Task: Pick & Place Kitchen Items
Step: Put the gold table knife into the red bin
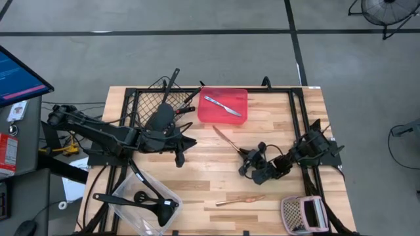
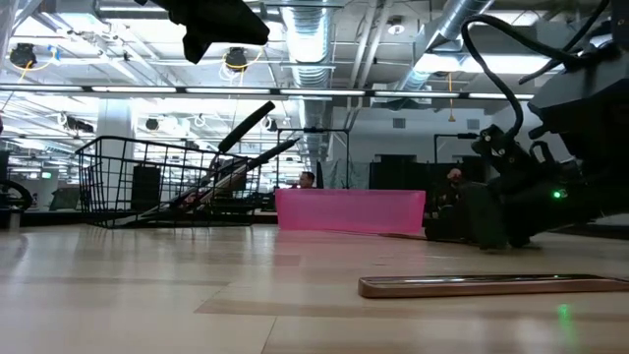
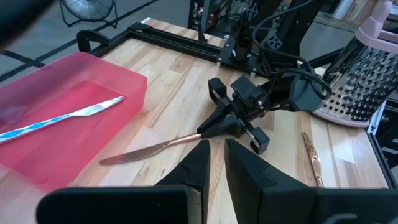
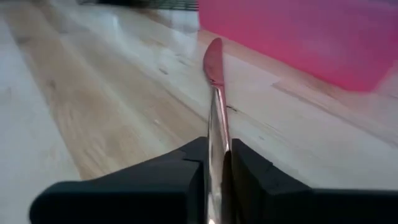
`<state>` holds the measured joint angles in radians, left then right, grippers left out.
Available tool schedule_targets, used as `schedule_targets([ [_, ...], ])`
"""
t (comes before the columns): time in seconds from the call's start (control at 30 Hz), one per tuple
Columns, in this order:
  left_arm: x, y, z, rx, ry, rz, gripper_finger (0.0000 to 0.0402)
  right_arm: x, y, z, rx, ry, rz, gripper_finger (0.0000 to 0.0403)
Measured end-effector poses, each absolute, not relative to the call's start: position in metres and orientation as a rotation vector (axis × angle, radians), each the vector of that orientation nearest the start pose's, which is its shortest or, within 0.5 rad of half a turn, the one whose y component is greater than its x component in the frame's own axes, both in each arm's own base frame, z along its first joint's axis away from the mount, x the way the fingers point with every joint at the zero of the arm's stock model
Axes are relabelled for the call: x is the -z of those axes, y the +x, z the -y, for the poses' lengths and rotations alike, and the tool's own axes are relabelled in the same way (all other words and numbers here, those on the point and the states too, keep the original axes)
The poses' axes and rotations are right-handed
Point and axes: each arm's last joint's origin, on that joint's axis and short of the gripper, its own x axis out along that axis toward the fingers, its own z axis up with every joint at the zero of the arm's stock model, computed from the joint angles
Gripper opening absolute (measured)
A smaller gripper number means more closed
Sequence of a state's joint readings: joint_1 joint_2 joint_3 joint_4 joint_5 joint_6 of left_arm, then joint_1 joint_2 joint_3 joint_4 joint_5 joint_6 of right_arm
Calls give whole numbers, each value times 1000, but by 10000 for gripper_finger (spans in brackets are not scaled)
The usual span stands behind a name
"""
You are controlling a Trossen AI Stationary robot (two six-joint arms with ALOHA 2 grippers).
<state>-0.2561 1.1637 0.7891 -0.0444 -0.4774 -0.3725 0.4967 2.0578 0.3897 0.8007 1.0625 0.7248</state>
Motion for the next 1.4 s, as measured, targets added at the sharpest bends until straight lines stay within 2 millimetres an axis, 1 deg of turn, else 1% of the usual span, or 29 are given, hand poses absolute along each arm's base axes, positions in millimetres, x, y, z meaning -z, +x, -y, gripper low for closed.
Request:
schedule_targets([
  [0.03, -274, 246, 51, -287, -216, -345, 34, -27, 217, -89, 689, 34, -405, 39],
  [0.1, -274, 246, 51, -287, -216, -345, 34, -33, 217, -90, 664, -13, -425, 7],
  [0.13, -274, 246, 51, -287, -215, -345, 34, -35, 217, -90, 651, -19, -434, 1],
  [0.37, -274, 246, 51, -287, -216, -345, 34, -38, 218, -95, 609, -32, -442, 4],
  [0.5, -274, 246, 51, -284, -216, -346, 34, -41, 218, -104, 551, -33, -414, 3],
  [0.63, -274, 246, 51, -284, -215, -346, 34, -50, 216, -114, 500, -55, -392, 3],
  [0.7, -274, 246, 51, -284, -215, -346, 34, -54, 215, -117, 489, -50, -382, 17],
  [0.77, -274, 246, 51, -285, -215, -346, 34, -57, 213, -121, 484, -51, -368, 42],
  [0.93, -274, 246, 51, -289, -214, -345, 34, -66, 211, -128, 453, -26, -342, 128],
  [1.03, -274, 246, 51, -289, -214, -345, 34, -58, 205, -127, 465, 19, -393, 182],
  [1.13, -274, 246, 51, -289, -214, -345, 34, -46, 199, -123, 517, 95, -429, 220],
  [1.2, -274, 246, 51, -289, -212, -345, 34, -39, 198, -122, 547, 102, -422, 233],
  [1.27, -274, 246, 51, -287, -201, -347, 34, -32, 198, -122, 568, 94, -398, 237],
  [1.33, -274, 246, 51, -286, -198, -347, 34, -27, 200, -124, 594, 82, -379, 234],
  [1.4, -274, 246, 51, -286, -197, -347, 34, -24, 204, -125, 622, 92, -373, 220],
])
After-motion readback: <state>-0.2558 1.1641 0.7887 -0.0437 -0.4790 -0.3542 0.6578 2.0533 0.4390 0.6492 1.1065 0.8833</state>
